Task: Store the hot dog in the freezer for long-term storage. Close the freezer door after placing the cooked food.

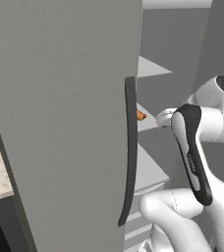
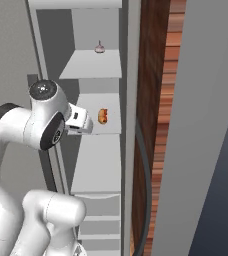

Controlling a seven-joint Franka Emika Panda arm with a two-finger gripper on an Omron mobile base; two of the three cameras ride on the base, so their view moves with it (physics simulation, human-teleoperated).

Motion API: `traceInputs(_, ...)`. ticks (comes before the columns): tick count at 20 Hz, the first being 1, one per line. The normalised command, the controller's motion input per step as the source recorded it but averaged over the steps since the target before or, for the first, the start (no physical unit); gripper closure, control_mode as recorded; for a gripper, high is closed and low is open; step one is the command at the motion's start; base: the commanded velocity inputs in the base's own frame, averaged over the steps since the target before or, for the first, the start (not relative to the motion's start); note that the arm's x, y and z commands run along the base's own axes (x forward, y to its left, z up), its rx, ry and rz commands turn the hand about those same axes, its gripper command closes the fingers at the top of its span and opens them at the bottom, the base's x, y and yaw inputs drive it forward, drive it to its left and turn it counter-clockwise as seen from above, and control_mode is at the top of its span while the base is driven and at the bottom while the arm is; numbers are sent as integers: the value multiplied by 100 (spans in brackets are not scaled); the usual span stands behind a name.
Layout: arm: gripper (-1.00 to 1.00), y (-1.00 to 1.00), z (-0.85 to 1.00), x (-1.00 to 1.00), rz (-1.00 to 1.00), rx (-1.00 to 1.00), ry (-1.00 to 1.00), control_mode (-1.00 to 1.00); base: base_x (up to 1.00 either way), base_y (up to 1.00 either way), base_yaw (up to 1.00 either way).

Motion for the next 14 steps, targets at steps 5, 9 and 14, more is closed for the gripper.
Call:
traceInputs(5,-100,2,0,-68,0,0,61,-100,0,0,0)
traceInputs(9,-100,28,-29,-81,0,-7,52,-100,0,0,0)
traceInputs(14,-100,25,-42,-67,0,-5,33,-100,0,0,0)
